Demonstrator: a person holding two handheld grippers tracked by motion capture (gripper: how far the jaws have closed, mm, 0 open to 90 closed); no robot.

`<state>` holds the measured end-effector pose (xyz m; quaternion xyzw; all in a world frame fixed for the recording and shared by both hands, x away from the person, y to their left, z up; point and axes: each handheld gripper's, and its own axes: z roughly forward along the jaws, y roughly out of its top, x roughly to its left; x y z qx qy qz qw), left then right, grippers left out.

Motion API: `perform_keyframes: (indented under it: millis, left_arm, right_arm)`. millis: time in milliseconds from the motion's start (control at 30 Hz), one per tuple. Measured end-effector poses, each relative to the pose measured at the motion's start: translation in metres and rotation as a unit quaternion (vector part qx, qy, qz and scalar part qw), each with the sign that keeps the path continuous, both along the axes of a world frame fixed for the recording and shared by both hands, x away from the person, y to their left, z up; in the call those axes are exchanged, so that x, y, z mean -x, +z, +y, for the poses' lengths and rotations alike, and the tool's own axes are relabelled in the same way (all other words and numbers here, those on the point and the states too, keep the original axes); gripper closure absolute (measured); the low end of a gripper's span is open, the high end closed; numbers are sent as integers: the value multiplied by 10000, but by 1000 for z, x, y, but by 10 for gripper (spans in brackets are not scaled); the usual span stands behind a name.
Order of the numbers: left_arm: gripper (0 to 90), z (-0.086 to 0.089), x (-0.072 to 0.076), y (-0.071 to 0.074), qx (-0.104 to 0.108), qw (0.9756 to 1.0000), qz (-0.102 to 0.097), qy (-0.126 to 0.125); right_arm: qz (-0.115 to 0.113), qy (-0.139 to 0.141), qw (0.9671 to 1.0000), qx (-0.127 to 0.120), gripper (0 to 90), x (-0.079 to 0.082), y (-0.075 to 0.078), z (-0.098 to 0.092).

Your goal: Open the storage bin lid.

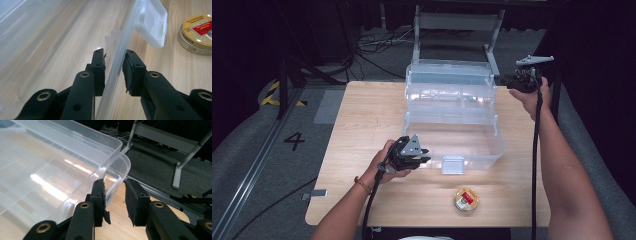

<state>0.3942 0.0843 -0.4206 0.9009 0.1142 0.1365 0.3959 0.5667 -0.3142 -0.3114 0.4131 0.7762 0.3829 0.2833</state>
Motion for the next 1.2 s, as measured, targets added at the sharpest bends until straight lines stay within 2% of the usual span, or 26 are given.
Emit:
perform_keyframes:
  millis: [167,333,667,1200]
  left_arm:
    - [724,0,0,0,0,10000,3,1]
    - [724,0,0,0,4,10000,-3,4]
    - [720,0,0,0,7,10000,-1,19]
    - [714,0,0,0,7,10000,-8,36]
  right_arm:
    - [56,107,9999,53,683,12,-4,-2]
    - [154,141,9995,234,662,23,-7,-4]
    - [105,288,9992,255,639,46,-9,-5]
    - [88,569,9973,451,561,84,-13,-4]
